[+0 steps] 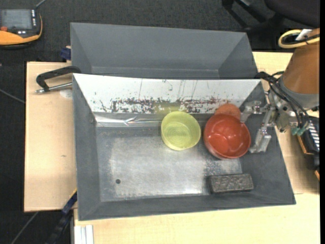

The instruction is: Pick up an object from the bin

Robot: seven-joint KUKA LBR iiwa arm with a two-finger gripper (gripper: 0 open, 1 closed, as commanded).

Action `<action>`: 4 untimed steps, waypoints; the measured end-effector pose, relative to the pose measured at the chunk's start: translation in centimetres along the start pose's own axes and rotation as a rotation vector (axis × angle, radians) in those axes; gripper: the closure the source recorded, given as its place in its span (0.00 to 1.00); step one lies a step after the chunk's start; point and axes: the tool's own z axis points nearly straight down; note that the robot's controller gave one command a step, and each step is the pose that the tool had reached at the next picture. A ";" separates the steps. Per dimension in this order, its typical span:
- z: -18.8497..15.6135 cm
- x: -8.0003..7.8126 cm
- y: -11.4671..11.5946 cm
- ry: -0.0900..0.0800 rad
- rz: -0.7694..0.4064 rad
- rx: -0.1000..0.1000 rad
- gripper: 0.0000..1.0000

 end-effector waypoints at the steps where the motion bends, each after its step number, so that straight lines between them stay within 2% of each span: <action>1: 11.8 -2.0 0.7 -0.001 -0.051 -0.005 0.00; 2: 10.5 -4.4 2.8 -0.002 -0.109 -0.006 0.00; 3: 11.0 -4.6 3.0 -0.007 -0.355 -0.004 0.00; 4: 10.8 -3.2 6.2 -0.011 -0.055 -0.004 0.00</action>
Offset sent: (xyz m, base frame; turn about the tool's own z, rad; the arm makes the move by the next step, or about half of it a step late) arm 0.0172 0.0043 -0.1179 -0.0512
